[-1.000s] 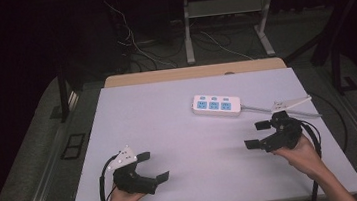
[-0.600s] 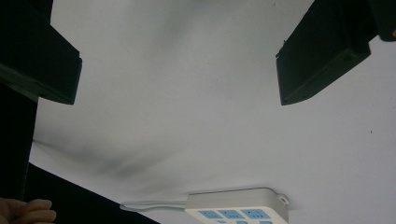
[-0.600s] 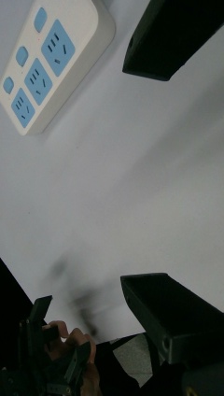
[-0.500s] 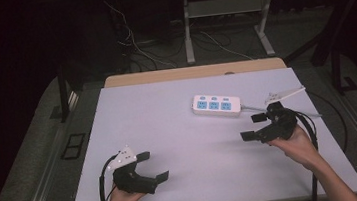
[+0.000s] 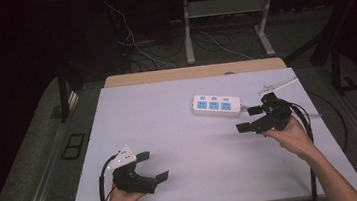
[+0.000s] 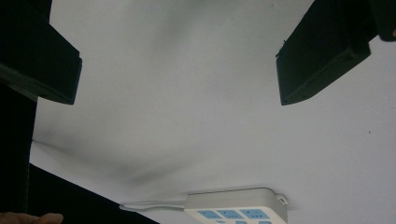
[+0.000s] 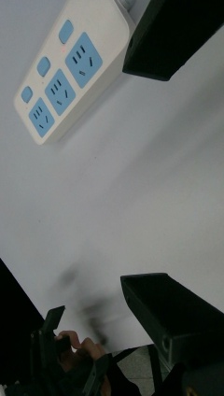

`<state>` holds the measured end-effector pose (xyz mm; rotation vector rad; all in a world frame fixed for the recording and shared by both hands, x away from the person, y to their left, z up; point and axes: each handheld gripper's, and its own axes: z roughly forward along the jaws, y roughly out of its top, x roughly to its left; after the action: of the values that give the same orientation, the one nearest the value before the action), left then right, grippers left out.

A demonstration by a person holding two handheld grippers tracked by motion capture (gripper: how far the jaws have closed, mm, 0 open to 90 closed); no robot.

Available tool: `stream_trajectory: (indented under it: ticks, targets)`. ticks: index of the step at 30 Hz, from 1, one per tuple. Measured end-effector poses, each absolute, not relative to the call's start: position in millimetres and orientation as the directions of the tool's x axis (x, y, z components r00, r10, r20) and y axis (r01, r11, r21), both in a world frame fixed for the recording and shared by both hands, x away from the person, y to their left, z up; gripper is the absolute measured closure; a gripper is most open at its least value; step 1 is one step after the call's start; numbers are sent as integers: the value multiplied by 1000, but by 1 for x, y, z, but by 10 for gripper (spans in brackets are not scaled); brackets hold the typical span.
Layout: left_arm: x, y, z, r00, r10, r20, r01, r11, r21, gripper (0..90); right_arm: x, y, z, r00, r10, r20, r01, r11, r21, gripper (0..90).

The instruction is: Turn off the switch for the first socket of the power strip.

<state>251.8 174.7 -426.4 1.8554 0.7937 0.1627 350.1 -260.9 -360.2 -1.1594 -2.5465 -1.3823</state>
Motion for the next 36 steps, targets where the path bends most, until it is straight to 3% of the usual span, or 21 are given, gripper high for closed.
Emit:
stream_trajectory:
  ticks: [36]
  targets:
    - [253,176,-427,769,590,-247,446,-219,868,0,406,-243,-350,-704,625,338,642,355,679,7]
